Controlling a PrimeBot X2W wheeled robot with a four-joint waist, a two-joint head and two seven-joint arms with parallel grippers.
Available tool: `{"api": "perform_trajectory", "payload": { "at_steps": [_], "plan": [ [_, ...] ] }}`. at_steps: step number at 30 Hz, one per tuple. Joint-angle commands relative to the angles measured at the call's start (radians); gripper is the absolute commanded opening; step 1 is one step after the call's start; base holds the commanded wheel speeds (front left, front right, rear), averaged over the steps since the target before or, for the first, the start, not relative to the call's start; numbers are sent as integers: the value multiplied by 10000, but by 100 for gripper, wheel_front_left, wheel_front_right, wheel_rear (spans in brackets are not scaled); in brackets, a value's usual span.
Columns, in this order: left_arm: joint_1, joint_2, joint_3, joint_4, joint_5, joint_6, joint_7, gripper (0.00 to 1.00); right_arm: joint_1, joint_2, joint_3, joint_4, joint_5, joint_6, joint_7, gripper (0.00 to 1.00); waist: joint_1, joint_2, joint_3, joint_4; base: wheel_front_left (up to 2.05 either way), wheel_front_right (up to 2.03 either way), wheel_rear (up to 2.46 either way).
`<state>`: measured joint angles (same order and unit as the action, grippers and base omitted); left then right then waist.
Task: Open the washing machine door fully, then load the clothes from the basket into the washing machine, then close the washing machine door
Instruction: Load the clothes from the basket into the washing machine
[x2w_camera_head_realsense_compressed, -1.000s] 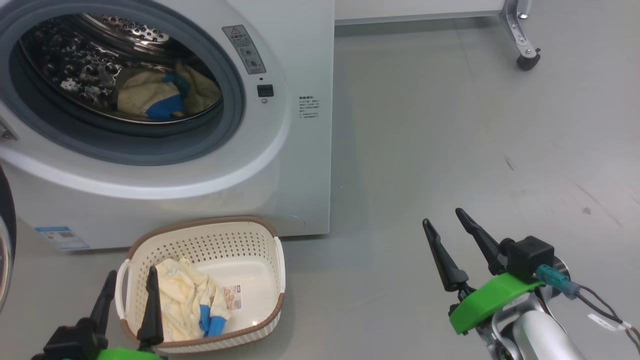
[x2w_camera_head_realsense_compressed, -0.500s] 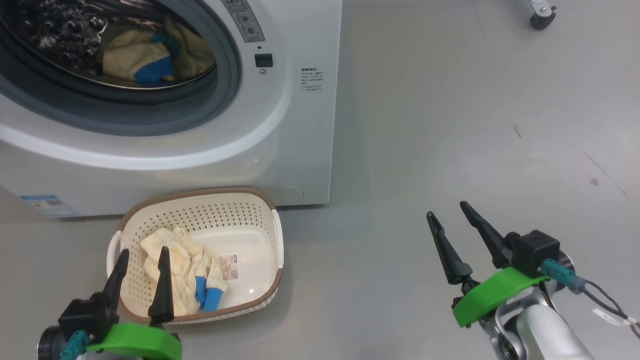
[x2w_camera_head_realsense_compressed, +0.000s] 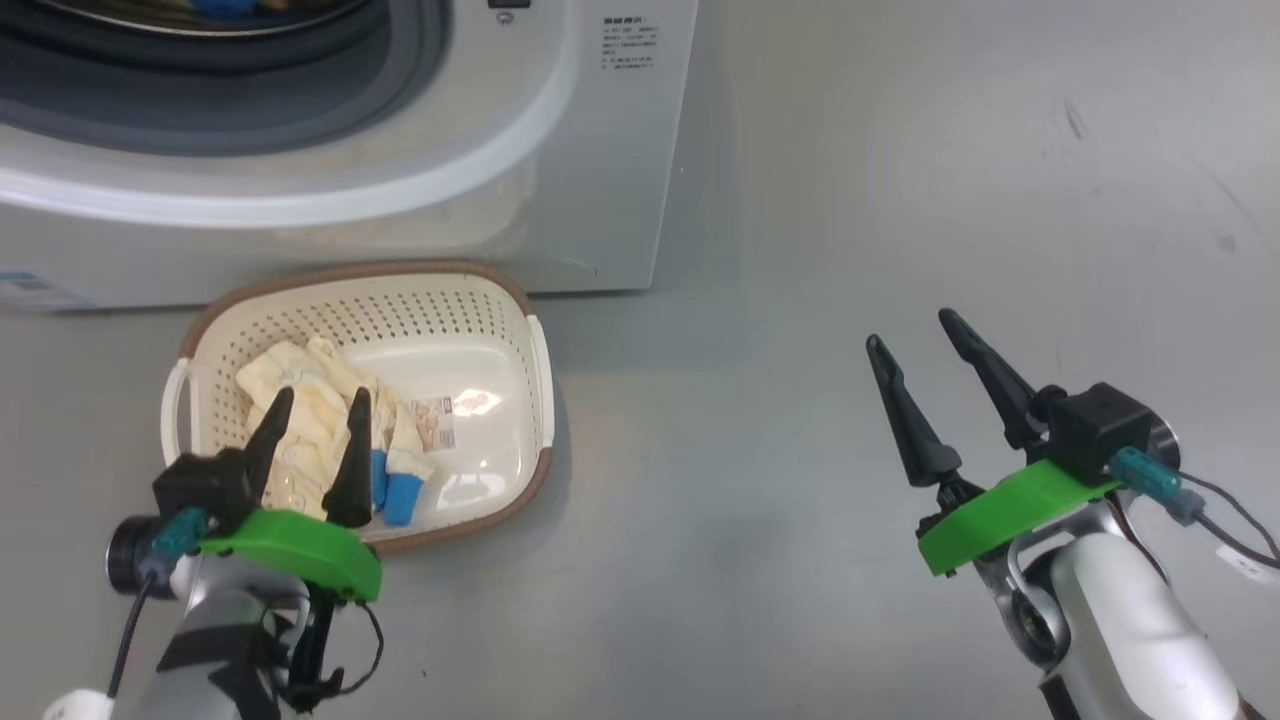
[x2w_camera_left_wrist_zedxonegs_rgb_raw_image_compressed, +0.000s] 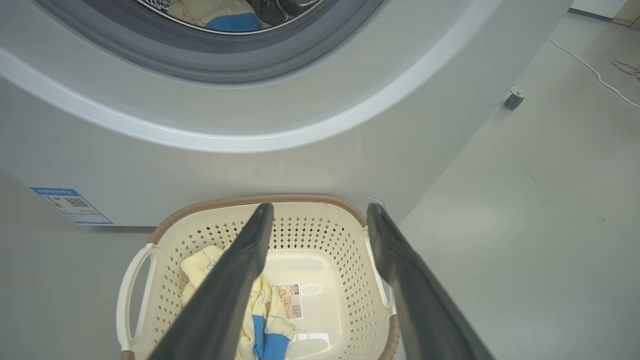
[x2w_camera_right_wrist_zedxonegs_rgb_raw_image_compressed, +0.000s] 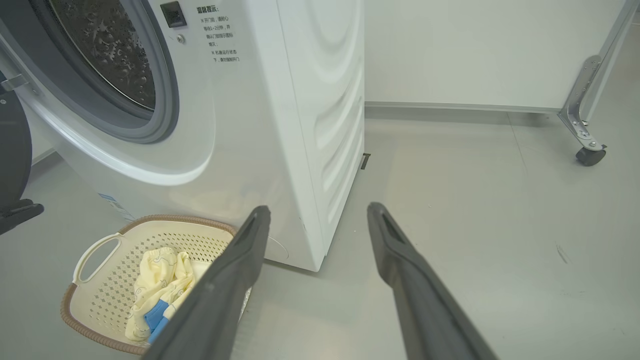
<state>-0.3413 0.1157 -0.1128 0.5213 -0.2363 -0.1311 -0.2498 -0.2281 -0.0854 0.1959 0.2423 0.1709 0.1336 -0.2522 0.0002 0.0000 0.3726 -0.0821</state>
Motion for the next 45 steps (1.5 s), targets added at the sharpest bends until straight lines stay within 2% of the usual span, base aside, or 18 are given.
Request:
{"api": "perform_trajectory", "payload": {
  "at_steps": [1, 12, 21, 31, 35, 41, 45],
  "plan": [
    [-809, 364, 72, 285, -340, 5, 67, 100, -414, -110, 81, -442, -102, -29, -95, 100, -2, 0, 1057, 0, 0, 0, 0],
    [-3684, 1214, -1475, 3249, -1886, 5, 1170, 100, -953, 84, 47, -900, -284, -29, -95, 100, -2, 0, 3043, -199, 0, 0, 0],
    [-5638, 2038, -2453, 5463, -2454, 4, 2247, 100, -1345, 252, -132, -1156, -382, -29, -95, 100, -2, 0, 4298, -680, 0, 0, 0],
    [-7027, 2908, -3261, 6416, -3193, 4, 3491, 100, -1693, 346, 306, -1435, 99, -29, -95, 100, -2, 0, 5530, -1401, 0, 0, 0],
    [-7560, 3172, -3629, 6748, -3122, 4, 3799, 100, -1775, 349, 456, -1582, 320, -29, -95, 100, -2, 0, 5937, -1608, 0, 0, 0],
    [-8129, 3219, -4141, 7283, -2737, 92, 4232, 100, -1727, 350, 568, -1638, 336, -29, -95, 100, -2, 0, 6160, -1657, 0, 0, 0],
    [-8371, 3140, -4428, 7482, -2482, 460, 4649, 100, -1681, 351, 643, -1695, 268, -29, -95, 100, -2, 0, 6275, -1590, 0, 0, 0]
  ]
}}
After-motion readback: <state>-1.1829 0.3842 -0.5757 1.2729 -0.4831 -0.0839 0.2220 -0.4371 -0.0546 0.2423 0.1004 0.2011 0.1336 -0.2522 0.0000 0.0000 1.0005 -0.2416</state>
